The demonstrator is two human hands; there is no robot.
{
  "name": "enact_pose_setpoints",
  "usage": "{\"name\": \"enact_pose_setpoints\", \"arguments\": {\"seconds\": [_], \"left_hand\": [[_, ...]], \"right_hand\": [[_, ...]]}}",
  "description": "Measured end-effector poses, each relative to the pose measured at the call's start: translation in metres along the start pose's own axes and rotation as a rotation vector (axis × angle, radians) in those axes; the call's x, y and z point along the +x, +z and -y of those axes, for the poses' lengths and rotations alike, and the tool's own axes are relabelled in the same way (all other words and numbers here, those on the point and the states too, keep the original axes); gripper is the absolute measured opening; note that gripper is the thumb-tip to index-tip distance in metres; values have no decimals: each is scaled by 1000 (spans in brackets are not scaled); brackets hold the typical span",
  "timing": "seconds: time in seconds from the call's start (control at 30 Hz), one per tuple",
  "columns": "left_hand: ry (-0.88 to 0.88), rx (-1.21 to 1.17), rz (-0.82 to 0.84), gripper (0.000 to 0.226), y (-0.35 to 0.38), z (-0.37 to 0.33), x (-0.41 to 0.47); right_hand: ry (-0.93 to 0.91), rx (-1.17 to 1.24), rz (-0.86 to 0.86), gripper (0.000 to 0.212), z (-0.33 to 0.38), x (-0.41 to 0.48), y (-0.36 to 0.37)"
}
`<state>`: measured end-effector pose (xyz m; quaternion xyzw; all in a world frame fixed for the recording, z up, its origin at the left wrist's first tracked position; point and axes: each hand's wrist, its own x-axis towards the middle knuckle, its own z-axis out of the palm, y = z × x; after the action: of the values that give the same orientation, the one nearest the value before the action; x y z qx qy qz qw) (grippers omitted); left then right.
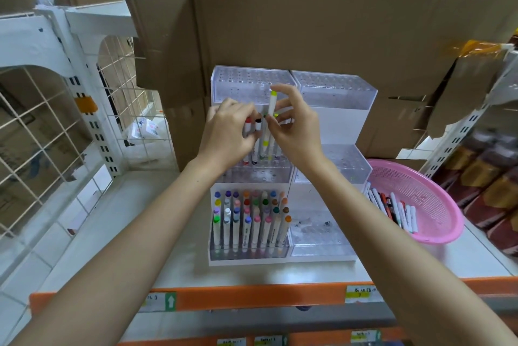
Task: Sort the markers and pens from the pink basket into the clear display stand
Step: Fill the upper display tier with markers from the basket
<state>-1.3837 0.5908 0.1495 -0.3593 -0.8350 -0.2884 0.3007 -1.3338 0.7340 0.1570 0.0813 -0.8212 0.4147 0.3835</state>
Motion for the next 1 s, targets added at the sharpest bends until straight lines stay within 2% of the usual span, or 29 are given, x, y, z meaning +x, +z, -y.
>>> {"name": "enact_pose_setpoints", "arguments": {"seconds": [0.37,0.47,0.63,0.8,1.0], "left_hand": [[37,84,-32,15,-1,0,0],[69,108,-35,19,-1,-1,-3],[111,178,-7,42,-2,2,-11],[118,201,-17,40,-7,7,-15],[141,192,11,41,-9,11,-18]], "right_hand": [[6,-45,19,42,-7,-5,2],[-9,-86,34,40,-8,-7,3],[-24,-137,26,37,-7,-5,2],[-55,-179,43,20,-8,-8,3],[-42,-185,86,24,-13,-11,6]]}}
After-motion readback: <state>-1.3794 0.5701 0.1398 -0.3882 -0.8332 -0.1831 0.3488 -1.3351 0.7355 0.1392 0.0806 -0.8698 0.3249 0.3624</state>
